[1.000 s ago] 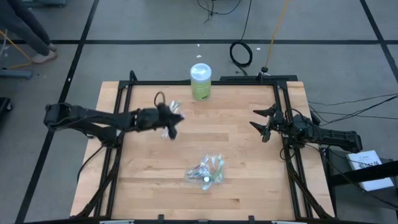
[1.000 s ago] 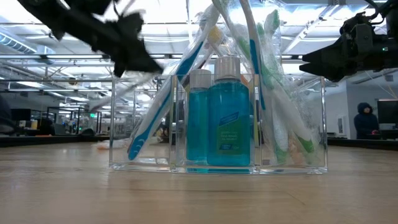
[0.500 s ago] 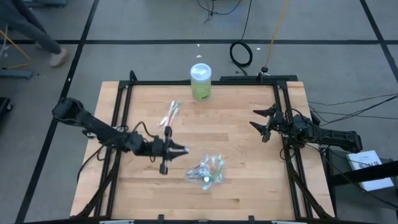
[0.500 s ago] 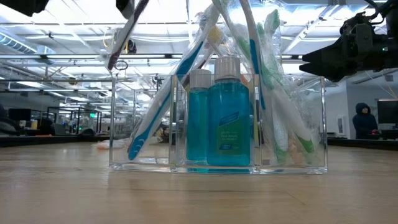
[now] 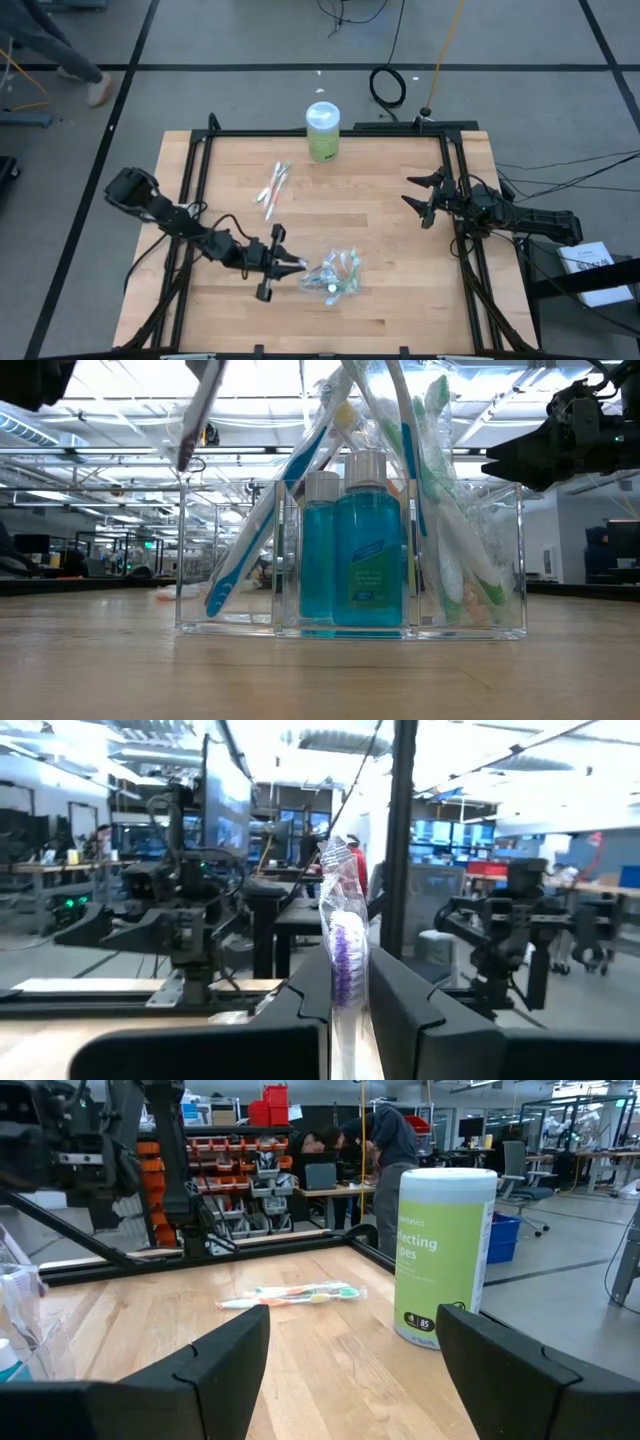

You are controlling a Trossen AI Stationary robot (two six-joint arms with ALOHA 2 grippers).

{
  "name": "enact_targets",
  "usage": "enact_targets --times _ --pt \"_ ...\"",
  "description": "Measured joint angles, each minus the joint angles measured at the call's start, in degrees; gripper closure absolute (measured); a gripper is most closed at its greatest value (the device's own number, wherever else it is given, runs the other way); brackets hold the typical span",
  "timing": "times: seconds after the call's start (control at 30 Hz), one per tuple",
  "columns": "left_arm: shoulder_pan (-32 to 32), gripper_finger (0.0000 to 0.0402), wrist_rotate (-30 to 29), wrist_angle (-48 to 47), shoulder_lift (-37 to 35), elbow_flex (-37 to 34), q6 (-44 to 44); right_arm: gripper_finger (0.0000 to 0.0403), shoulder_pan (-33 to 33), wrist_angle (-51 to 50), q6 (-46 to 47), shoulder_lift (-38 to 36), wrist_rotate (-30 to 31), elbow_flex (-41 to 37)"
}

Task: Pick & Place toothbrushing station
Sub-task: Put the purple toothbrush into the transparent organizer

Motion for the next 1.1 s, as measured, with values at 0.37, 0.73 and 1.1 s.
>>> enact_targets --times 0.37,0.73,1.1 --pt "3.78 0.0371 8.60 4.70 7.87 6.42 -3.24 0.0124 -0.02 0.00 0.00 -0.01 0.00 0.00" --pt "3.92 0.0371 5.33 12.05 16.91 7.04 -6.53 0.0124 0.00 0.00 0.00 -0.01 -0.02 0.00" --pt "3.76 0.0371 5.22 13.26 21.04 7.02 -9.06 0.0124 -0.02 0.00 -0.02 0.00 0.00 0.00"
